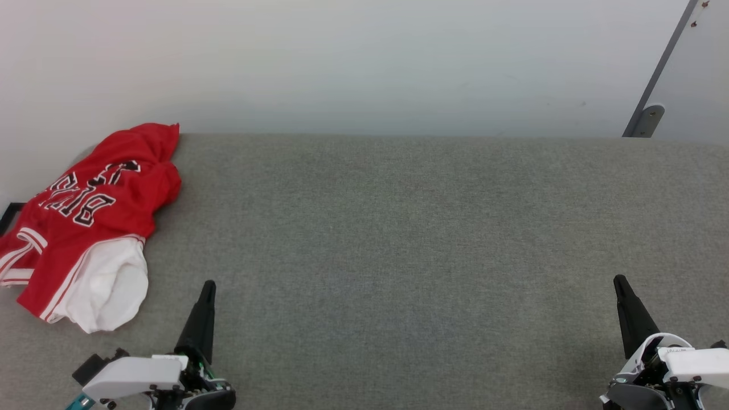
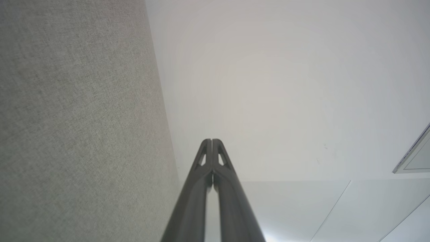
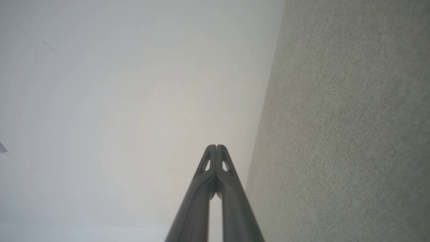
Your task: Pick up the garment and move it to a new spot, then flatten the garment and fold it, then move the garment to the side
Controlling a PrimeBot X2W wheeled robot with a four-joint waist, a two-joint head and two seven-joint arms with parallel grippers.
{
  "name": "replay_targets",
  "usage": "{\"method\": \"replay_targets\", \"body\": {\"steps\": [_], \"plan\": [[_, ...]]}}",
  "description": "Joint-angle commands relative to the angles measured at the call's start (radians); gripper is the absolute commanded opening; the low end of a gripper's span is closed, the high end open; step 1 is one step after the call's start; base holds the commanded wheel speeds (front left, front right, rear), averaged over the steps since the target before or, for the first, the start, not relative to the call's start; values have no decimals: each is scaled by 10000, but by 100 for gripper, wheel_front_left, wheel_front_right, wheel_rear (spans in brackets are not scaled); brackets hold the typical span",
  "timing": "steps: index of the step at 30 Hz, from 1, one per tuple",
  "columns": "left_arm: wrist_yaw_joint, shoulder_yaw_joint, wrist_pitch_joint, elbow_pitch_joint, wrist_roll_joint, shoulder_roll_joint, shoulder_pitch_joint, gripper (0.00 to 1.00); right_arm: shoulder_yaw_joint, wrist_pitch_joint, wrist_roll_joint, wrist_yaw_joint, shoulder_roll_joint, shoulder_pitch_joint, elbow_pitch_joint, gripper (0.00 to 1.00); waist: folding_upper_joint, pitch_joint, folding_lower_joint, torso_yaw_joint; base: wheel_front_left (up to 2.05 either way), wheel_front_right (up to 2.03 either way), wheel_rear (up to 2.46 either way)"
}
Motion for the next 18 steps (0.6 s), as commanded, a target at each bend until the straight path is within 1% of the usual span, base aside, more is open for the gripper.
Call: {"method": "replay_targets", "body": {"steps": [1,18], "plan": [[-34,13,3,5,-36,6,-92,0,9,15,44,-15,2,-28,-1,0,0,0,-1,0,0,0,0],[-35,10,3,5,-36,6,-92,0,9,15,44,-15,2,-28,-1,0,0,0,-1,0,0,0,0]]}}
